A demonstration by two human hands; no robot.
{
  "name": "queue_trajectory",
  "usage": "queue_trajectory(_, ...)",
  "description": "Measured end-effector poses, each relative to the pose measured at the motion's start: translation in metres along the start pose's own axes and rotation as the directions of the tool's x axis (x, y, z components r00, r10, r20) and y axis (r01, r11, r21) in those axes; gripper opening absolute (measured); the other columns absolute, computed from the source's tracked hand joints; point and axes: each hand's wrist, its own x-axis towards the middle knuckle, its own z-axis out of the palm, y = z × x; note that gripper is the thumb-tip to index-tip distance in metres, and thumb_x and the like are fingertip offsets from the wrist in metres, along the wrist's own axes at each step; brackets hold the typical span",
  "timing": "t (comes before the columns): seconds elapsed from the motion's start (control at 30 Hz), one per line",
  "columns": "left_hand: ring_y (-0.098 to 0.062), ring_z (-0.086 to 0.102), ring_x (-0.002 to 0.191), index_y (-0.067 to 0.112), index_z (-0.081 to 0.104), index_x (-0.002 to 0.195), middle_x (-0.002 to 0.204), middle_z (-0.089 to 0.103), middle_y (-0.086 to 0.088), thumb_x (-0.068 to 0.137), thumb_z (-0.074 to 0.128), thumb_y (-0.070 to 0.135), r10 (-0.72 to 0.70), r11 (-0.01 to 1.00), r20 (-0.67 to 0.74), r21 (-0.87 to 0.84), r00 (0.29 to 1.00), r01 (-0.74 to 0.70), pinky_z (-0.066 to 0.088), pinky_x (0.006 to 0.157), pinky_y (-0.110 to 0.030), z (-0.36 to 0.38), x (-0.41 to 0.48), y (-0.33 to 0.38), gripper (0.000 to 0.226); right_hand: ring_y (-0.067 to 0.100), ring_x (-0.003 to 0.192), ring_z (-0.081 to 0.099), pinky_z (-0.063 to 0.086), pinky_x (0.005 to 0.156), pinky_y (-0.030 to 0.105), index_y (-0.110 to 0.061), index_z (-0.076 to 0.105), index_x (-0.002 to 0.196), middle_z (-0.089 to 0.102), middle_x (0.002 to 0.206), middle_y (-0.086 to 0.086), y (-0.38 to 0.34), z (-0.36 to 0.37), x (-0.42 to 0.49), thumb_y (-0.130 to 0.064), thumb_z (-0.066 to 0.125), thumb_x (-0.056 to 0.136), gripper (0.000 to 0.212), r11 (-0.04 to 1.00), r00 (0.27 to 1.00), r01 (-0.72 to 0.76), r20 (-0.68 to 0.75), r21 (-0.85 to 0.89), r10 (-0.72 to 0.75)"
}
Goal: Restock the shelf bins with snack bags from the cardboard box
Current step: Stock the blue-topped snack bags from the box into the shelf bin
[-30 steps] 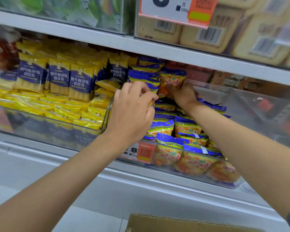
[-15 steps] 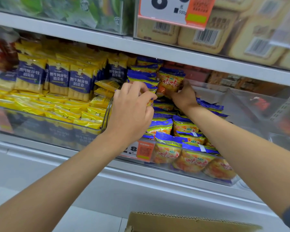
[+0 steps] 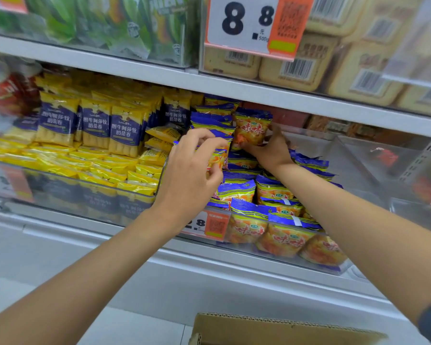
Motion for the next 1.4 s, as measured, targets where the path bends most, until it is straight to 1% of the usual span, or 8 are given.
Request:
queue_trajectory(0.13, -0.009, 0.046, 0.120, 0.015, 0.064, 0.114, 0.128, 0.048, -0.003, 0.081, 0.071, 0.011, -0.048, 0.988, -0.014, -0.150, 0.999, 0.045, 0.036, 0.102, -0.017, -0.015, -0.011, 0.005, 0.034, 0.032, 0.140, 0.030, 0.033, 0.112, 0.041, -0.008, 0.018, 0.151, 0.032, 0.151, 0.015, -0.010, -0.009, -0.016, -0.043, 0.076, 0.079, 0.099, 0.987, 0.995, -0.087, -0.060, -0.133, 0.079)
queue_trajectory(0.3, -0.020, 0.049, 0.106, 0.017, 0.063, 0.109, 0.114, 0.054, -0.003, 0.073, 0.071, 0.020, -0.110, 0.992, -0.179, 0.036, 0.978, 0.118, 0.038, 0.089, -0.033, -0.029, -0.026, 0.004, 0.037, 0.014, 0.088, 0.060, 0.047, 0.078, 0.028, -0.025, 0.054, 0.100, 0.062, 0.092, -0.006, -0.034, -0.023, -0.076, -0.023, 0.069, 0.084, 0.023, 0.971, 0.997, 0.069, 0.000, 0.227, -0.071)
queue_trajectory(0.43, -0.021, 0.049, 0.102, 0.019, 0.063, 0.105, 0.109, 0.055, 0.000, 0.076, 0.076, 0.023, -0.213, 0.971, -0.131, 0.078, 0.968, 0.224, 0.029, 0.081, -0.027, -0.028, -0.034, -0.006, 0.032, 0.016, 0.094, 0.063, 0.054, 0.082, 0.031, -0.024, 0.058, 0.115, 0.062, 0.106, 0.000, -0.048, -0.018, -0.110, -0.038, 0.073, 0.081, 0.039, 0.948, 0.963, 0.112, 0.204, 0.298, -0.178)
queue_trajectory(0.57, -0.022, 0.048, 0.109, 0.024, 0.068, 0.107, 0.113, 0.062, 0.003, 0.080, 0.075, 0.028, -0.187, 0.966, -0.092, 0.164, 0.978, 0.200, 0.029, 0.085, -0.031, -0.028, -0.030, -0.011, 0.028, 0.017, 0.081, 0.066, 0.060, 0.076, 0.038, -0.023, 0.050, 0.123, 0.061, 0.101, 0.007, -0.056, 0.000, -0.114, -0.024, 0.071, 0.087, 0.041, 0.944, 0.947, 0.015, 0.299, 0.331, -0.120)
queue_trajectory(0.77, -0.019, 0.045, 0.118, 0.030, 0.066, 0.118, 0.122, 0.060, 0.006, 0.087, 0.067, 0.036, -0.177, 0.960, -0.019, 0.218, 0.984, 0.177, 0.031, 0.093, -0.037, -0.030, -0.020, -0.014, 0.031, 0.014, 0.113, 0.053, 0.048, 0.094, 0.034, -0.028, 0.047, 0.131, 0.052, 0.126, -0.003, -0.060, 0.010, -0.109, -0.034, 0.075, 0.081, 0.058, 0.954, 0.981, 0.033, 0.174, 0.298, -0.088)
queue_trajectory(1.0, -0.017, 0.042, 0.127, 0.032, 0.059, 0.131, 0.132, 0.055, 0.008, 0.089, 0.066, 0.038, -0.145, 0.979, 0.074, 0.153, 0.987, 0.133, 0.029, 0.101, -0.040, -0.037, -0.016, -0.019, 0.043, 0.026, 0.100, 0.066, 0.060, 0.080, 0.036, -0.019, 0.053, 0.130, 0.061, 0.113, 0.013, -0.063, 0.006, -0.102, -0.015, 0.066, 0.091, 0.041, 0.855, 0.965, -0.111, 0.260, 0.507, -0.029)
queue_trajectory(1.3, -0.020, 0.044, 0.123, 0.027, 0.062, 0.128, 0.130, 0.054, 0.001, 0.081, 0.076, 0.031, -0.173, 0.975, 0.116, 0.158, 0.978, 0.154, 0.035, 0.100, -0.042, -0.044, -0.019, -0.010, 0.049, 0.009, 0.127, 0.047, 0.041, 0.104, 0.029, -0.028, 0.048, 0.138, 0.051, 0.139, -0.006, -0.053, -0.007, -0.106, -0.036, 0.073, 0.085, 0.059, 0.947, 0.958, 0.079, 0.239, 0.311, -0.159)
queue_trajectory(1.4, -0.020, 0.046, 0.117, 0.026, 0.063, 0.125, 0.124, 0.054, 0.000, 0.080, 0.077, 0.029, -0.210, 0.968, 0.096, 0.162, 0.973, 0.193, 0.040, 0.098, -0.042, -0.050, -0.022, 0.005, 0.047, 0.010, 0.108, 0.058, 0.049, 0.091, 0.028, -0.030, 0.052, 0.135, 0.058, 0.125, -0.007, -0.048, -0.016, -0.115, -0.033, 0.074, 0.083, 0.056, 0.960, 0.972, 0.138, 0.154, 0.245, -0.179)
